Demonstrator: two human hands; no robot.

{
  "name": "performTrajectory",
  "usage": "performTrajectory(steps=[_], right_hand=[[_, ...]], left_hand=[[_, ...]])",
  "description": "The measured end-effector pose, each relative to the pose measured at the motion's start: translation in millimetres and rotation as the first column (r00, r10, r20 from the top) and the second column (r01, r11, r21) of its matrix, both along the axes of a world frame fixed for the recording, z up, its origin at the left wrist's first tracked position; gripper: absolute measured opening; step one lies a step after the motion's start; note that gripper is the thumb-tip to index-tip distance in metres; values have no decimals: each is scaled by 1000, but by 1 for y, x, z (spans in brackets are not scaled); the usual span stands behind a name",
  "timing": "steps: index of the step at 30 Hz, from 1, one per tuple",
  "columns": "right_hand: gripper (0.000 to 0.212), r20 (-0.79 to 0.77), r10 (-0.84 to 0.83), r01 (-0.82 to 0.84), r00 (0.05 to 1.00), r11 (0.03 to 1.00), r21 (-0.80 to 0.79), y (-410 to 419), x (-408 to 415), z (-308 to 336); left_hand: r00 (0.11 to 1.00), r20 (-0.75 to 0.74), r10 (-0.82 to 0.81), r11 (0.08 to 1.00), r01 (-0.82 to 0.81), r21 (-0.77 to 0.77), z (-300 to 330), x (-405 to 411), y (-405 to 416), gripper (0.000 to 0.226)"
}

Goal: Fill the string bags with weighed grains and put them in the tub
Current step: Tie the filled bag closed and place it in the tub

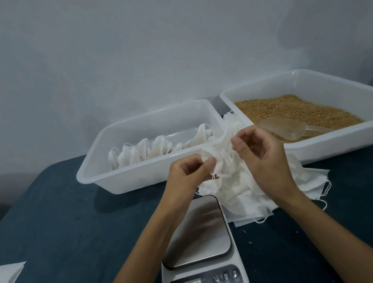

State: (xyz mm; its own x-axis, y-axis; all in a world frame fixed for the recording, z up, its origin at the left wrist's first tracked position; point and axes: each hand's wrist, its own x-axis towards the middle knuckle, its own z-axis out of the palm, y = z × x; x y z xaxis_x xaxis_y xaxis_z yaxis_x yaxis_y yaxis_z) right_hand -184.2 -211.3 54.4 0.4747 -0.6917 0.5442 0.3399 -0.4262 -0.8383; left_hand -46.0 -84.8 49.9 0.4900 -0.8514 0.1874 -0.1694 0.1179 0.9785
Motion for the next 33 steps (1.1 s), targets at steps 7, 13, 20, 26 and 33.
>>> performTrajectory(steps=[7, 13, 20, 26, 33], right_hand=[[14, -90, 57, -68, 994, 991, -119, 15, 3, -5], [24, -111, 215, -221, 970, 974, -46, 24, 4, -5], [16, -119, 165, -168, 979, 986, -14, 22, 6, -8], [21, -100, 219, -228, 970, 970, -80, 25, 4, -12], [28, -106, -77, 1, 991, 815, -579, 20, 11, -23]], left_hand=[[990, -137, 14, 994, -28, -101, -1, -6, 4, 26], [985, 29, 170, 964, -160, -214, -2, -23, 11, 11], [944, 155, 291, 941, -253, -227, -7, -26, 11, 4], [939, 81, 335, 923, -310, -229, -9, -18, 15, 8], [923, 52, 382, 907, -363, -216, -8, -20, 15, 13]])
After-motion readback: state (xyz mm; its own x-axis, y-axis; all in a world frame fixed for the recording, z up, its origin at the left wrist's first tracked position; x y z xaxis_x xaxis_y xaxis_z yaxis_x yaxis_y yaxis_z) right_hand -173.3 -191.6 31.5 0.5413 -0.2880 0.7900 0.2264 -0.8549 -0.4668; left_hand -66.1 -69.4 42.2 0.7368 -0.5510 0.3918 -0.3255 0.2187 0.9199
